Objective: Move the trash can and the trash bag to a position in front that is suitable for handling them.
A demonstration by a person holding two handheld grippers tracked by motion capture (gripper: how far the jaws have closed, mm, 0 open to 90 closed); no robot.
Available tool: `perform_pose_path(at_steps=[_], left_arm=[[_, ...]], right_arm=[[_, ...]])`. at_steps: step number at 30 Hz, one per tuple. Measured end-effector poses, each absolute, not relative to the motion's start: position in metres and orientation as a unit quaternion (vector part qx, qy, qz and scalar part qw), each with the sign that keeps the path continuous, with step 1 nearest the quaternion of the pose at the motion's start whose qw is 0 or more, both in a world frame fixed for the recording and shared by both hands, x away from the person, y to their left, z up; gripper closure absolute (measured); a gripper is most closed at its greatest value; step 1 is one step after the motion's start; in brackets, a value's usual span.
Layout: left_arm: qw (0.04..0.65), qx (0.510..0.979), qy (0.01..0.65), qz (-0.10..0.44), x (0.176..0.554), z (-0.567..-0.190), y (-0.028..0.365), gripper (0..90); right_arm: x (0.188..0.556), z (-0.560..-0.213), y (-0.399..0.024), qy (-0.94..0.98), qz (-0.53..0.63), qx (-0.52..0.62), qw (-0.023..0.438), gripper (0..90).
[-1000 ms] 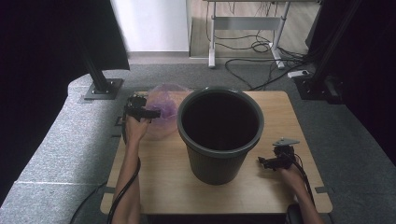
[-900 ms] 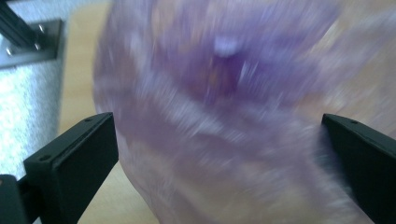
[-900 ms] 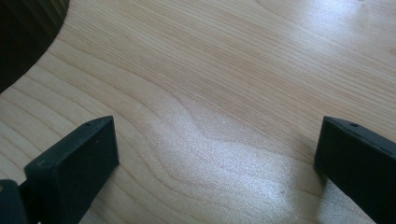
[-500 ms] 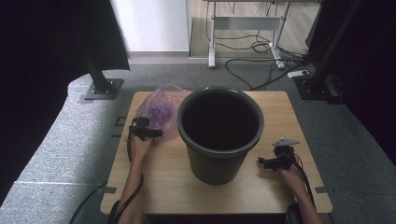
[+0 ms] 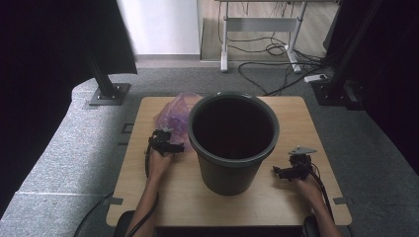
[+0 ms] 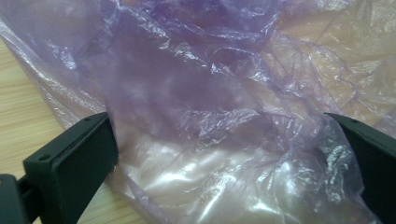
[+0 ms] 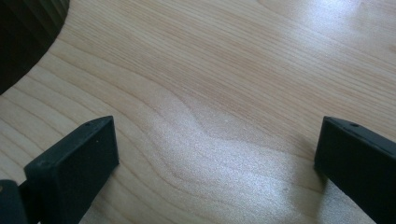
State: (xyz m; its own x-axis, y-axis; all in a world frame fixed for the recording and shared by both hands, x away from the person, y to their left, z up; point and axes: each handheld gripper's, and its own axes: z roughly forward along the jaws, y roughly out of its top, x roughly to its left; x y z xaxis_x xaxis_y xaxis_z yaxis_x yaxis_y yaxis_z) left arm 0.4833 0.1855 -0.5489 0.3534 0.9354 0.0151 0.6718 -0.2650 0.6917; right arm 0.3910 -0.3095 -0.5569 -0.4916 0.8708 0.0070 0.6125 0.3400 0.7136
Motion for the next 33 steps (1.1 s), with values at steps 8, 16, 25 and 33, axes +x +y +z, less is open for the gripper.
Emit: perform_pose_path(at_steps=[8, 16, 25, 33], left_arm=[[0.295, 0.786, 0.506, 0.195, 0.491, -0.546, 0.142, 0.0], [0.338, 0.748, 0.532, 0.205, 0.491, -0.486, 0.176, 0.0], [0.335, 0.728, 0.55, 0.236, 0.529, -0.459, 0.197, 0.0], [0.32, 0.718, 0.562, 0.257, 0.559, -0.453, 0.207, 2.9]], right_arm=[[0.39, -0.557, -0.309, 0.795, 0.336, 0.466, 0.192, 0.0], [0.39, -0.557, -0.309, 0.796, 0.336, 0.466, 0.192, 0.0], [0.39, -0.557, -0.309, 0.796, 0.336, 0.466, 0.192, 0.0], [0.39, -0.557, -0.309, 0.796, 0.336, 0.466, 0.192, 0.0]])
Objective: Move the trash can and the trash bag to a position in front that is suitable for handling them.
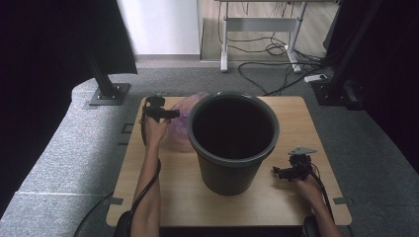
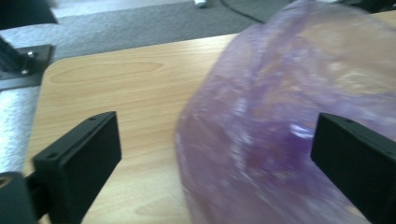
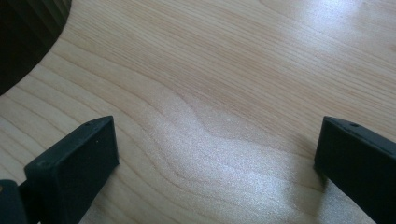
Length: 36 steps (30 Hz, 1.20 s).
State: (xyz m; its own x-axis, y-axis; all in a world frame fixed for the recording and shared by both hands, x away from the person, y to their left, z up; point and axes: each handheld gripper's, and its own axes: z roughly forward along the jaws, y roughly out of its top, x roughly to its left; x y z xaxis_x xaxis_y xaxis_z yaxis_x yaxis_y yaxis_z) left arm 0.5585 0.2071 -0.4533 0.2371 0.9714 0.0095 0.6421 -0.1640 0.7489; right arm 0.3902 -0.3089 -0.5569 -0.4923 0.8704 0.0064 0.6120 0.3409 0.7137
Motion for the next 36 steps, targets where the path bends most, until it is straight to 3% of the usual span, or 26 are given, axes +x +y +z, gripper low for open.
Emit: perform_pose_path(at_steps=[12, 16, 36], left_arm=[[0.225, 0.759, 0.565, 0.232, 0.581, -0.53, 0.2, 4.8], [0.272, 0.749, 0.565, 0.215, 0.573, -0.543, 0.191, 3.8], [0.299, 0.793, 0.494, 0.194, 0.577, -0.547, 0.072, 0.0]], right_arm=[[0.39, -0.557, -0.309, 0.797, 0.336, 0.464, 0.192, 0.0], [0.39, -0.557, -0.309, 0.797, 0.337, 0.464, 0.191, 0.0], [0.39, -0.557, -0.309, 0.798, 0.337, 0.462, 0.19, 0.0]])
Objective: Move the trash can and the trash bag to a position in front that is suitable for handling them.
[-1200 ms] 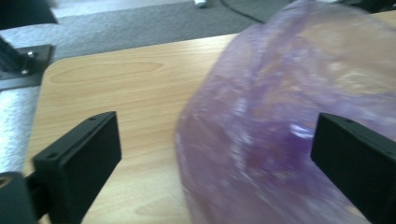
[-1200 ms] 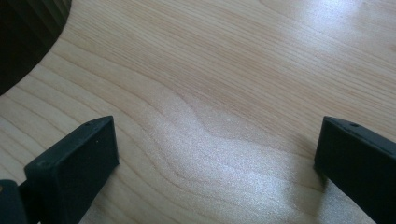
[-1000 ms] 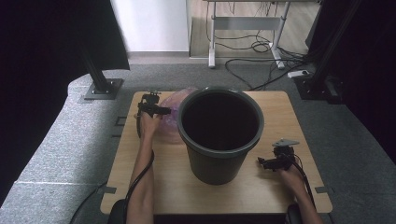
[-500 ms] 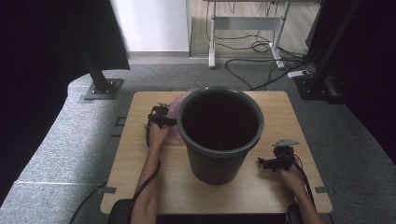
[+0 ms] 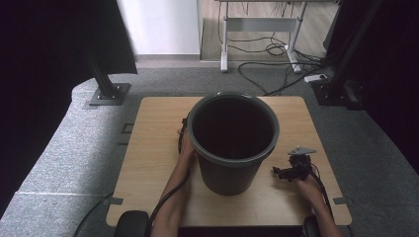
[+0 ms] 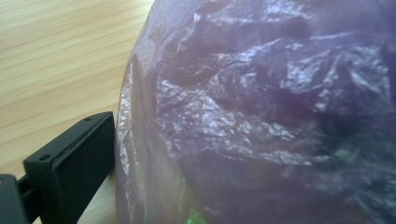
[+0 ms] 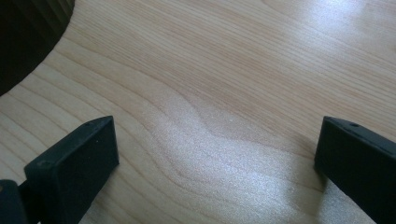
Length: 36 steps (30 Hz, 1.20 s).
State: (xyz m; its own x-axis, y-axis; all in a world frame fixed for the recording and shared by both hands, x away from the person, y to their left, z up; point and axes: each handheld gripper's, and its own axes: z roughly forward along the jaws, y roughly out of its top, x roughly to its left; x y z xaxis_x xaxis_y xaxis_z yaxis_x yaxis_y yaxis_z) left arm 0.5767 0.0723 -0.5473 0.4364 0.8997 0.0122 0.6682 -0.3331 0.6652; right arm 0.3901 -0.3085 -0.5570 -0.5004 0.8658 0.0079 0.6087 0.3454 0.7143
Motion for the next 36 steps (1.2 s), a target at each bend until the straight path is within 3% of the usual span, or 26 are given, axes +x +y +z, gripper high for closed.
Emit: perform_pose_path(at_steps=[8, 23, 29, 36], left_arm=[[0.305, 0.799, 0.488, 0.175, 0.58, -0.545, 0.059, 0.0], [0.364, 0.764, 0.495, 0.196, 0.567, -0.473, 0.095, 0.0], [0.364, 0.764, 0.493, 0.203, 0.546, -0.454, 0.119, 0.0], [0.318, 0.776, 0.497, 0.222, 0.506, -0.466, 0.158, 0.0]], right_arm=[[0.39, -0.557, -0.308, 0.799, 0.338, 0.461, 0.19, 0.0], [0.397, -0.545, -0.311, 0.789, 0.347, 0.469, 0.194, 0.0], [0.427, -0.522, -0.309, 0.774, 0.356, 0.481, 0.208, 0.0], [0.47, -0.497, -0.298, 0.753, 0.378, 0.498, 0.204, 0.0]])
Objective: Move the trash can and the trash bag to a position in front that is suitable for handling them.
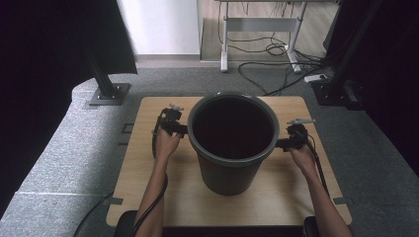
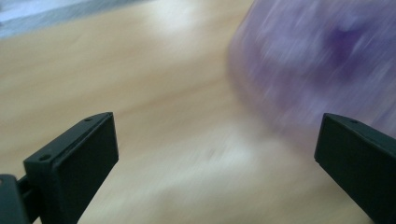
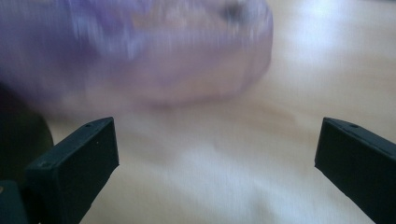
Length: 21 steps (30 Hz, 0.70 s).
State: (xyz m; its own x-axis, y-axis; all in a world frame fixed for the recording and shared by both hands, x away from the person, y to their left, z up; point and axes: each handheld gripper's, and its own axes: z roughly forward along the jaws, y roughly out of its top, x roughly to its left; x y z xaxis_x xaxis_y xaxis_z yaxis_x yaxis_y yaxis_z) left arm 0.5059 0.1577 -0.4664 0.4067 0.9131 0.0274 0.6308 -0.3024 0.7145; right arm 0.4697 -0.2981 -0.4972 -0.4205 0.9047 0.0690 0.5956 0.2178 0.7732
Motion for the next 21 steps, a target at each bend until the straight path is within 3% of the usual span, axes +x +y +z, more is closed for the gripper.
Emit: perform_pose_path(at_steps=[9, 15, 21], left_arm=[[0.298, 0.76, 0.534, 0.219, 0.441, -0.512, 0.214, 0.0], [0.269, 0.773, 0.533, 0.213, 0.414, -0.543, 0.223, 0.0], [0.299, 0.767, 0.525, 0.216, 0.402, -0.548, 0.225, 0.0]], right_arm=[[0.516, -0.47, -0.271, 0.731, 0.393, 0.516, 0.211, 0.0], [0.542, -0.493, -0.24, 0.759, 0.354, 0.508, 0.201, 0.0], [0.537, -0.531, -0.249, 0.772, 0.31, 0.523, 0.186, 0.0]])
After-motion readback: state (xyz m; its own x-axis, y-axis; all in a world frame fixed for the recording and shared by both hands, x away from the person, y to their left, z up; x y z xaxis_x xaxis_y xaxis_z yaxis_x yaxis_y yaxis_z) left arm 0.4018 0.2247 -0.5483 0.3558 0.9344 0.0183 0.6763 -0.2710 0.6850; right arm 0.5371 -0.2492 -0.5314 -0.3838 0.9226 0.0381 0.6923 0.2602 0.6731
